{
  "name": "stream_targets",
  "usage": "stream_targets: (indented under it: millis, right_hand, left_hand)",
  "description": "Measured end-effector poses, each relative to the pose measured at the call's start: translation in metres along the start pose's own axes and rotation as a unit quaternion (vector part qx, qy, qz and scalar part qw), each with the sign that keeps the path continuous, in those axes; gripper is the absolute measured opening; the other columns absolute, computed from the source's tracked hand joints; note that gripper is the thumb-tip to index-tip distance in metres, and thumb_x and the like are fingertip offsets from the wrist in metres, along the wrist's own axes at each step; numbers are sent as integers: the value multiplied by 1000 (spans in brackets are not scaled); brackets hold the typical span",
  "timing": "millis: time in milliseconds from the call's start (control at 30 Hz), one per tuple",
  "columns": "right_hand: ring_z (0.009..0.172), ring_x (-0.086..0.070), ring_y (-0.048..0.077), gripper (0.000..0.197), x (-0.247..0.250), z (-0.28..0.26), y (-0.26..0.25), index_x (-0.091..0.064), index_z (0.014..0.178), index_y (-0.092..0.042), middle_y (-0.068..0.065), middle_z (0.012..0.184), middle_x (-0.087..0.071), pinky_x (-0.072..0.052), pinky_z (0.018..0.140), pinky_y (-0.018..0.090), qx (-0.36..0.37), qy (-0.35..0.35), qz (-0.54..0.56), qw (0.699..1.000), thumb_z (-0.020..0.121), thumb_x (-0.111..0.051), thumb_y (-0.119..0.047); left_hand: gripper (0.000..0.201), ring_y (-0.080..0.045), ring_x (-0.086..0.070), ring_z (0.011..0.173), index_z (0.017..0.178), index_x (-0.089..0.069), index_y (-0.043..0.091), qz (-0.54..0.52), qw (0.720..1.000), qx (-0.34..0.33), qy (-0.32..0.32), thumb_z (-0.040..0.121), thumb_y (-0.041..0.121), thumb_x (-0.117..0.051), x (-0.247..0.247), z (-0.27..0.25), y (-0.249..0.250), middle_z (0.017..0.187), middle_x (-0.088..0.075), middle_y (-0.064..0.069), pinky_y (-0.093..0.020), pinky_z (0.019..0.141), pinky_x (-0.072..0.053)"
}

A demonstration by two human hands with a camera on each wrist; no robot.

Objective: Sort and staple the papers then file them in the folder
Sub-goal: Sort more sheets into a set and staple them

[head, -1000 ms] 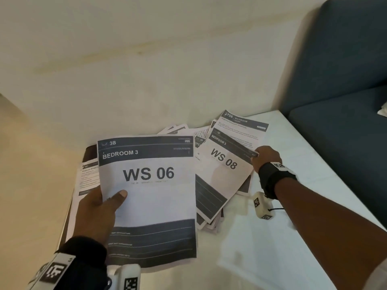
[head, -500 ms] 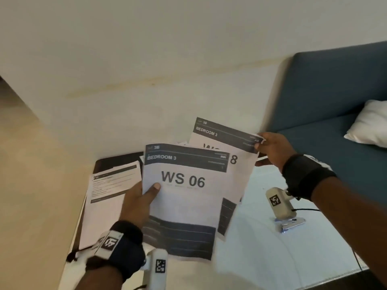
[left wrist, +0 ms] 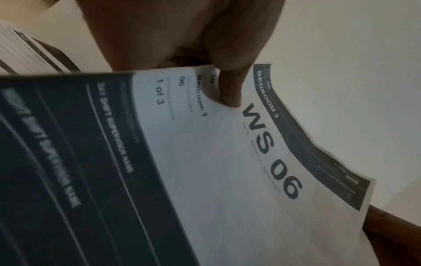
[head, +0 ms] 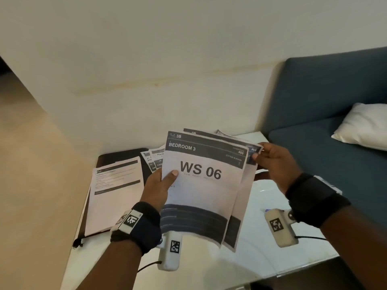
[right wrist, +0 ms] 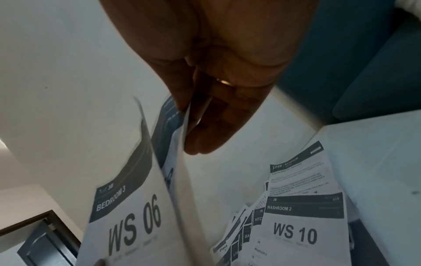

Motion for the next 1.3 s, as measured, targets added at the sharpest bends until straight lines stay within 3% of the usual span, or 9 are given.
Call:
stream_targets:
  millis: [133,267,367,500,600,833,967,1133,1300]
  right_hand:
    - [80,-70,26,18,-6,1,7,-66,110,-12,8,95,-75,-57,63,37,-10,14,56,998,100,-52,-17]
    - [102,-69,24,59,-31,-4,29,-62,123,-22,2,114,-72,-56,86,45,-52,-62,96,992,77,-66,-59]
    - [110,-66,22,43,-57,-12,49,-60,123,-28,-3,120,-69,-54,94,49,-73,-128,27,989,84,-73,-38]
    - [111,-63,30,25,-58,-6,63,-63,111,-28,3,121,-68,-49,99,57,-73,-71,-20,995,93,-62,-10]
    - [106,-66,30,27,-56,-4,62,-67,105,-25,4,113,-72,-53,94,51,-67,-47,16,997,93,-60,-2]
    - [100,-69,23,29,-51,-3,73,-66,115,-15,4,109,-74,-58,85,40,-31,-70,13,997,90,-63,-1]
    - [105,-67,28,32,-53,-5,102,-68,108,-18,7,107,-73,-57,86,38,-58,-110,-81,989,82,-73,0]
    - [104,-67,27,30,-42,-1,113,-69,110,-15,9,108,-72,-54,92,49,-74,-62,-89,991,80,-73,-19]
    - [101,-65,25,16,-38,2,94,-67,110,-19,5,109,-71,-53,87,39,-78,-30,-29,996,96,-59,-16]
  left_hand:
    - [27,-15,-64,102,123,-53,20,27,999,-14,38,96,21,-60,9,6,-3,116,-66,3,-27,76,-53]
    - [31,-18,-62,108,126,-54,23,40,997,-35,48,96,21,-60,10,10,-5,119,-66,5,-31,84,-53]
    - [21,-18,-66,102,118,-59,25,16,998,-42,39,98,19,-58,5,7,-2,113,-69,7,-31,81,-55]
    - [20,-22,-71,99,116,-60,22,-9,999,-37,17,96,20,-60,2,6,-4,112,-72,2,-44,86,-58]
    - [22,-22,-68,104,119,-59,22,-7,999,-44,9,97,19,-59,2,6,-7,114,-71,0,-44,90,-56]
    - [20,-10,-68,98,115,-58,20,-18,998,-51,-31,97,11,-56,-11,4,-17,107,-71,4,-21,74,-54]
    - [26,-12,-68,100,114,-60,19,37,995,-35,-89,93,4,-61,-29,4,-35,107,-72,0,-24,80,-56]
    - [22,-23,-63,110,111,-61,29,89,993,-8,-78,90,29,-66,-37,5,-51,115,-69,-3,-47,97,-52]
    - [14,-7,-64,95,109,-58,27,51,997,-34,-53,98,21,-57,-43,7,-32,107,-68,7,-20,75,-54]
Point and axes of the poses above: each hand's wrist, its own z-axis towards the middle knuckle, its own x-axis out of the back of the hand, y = z × x, the point moved 9 cm from there along z, towards the middle knuckle
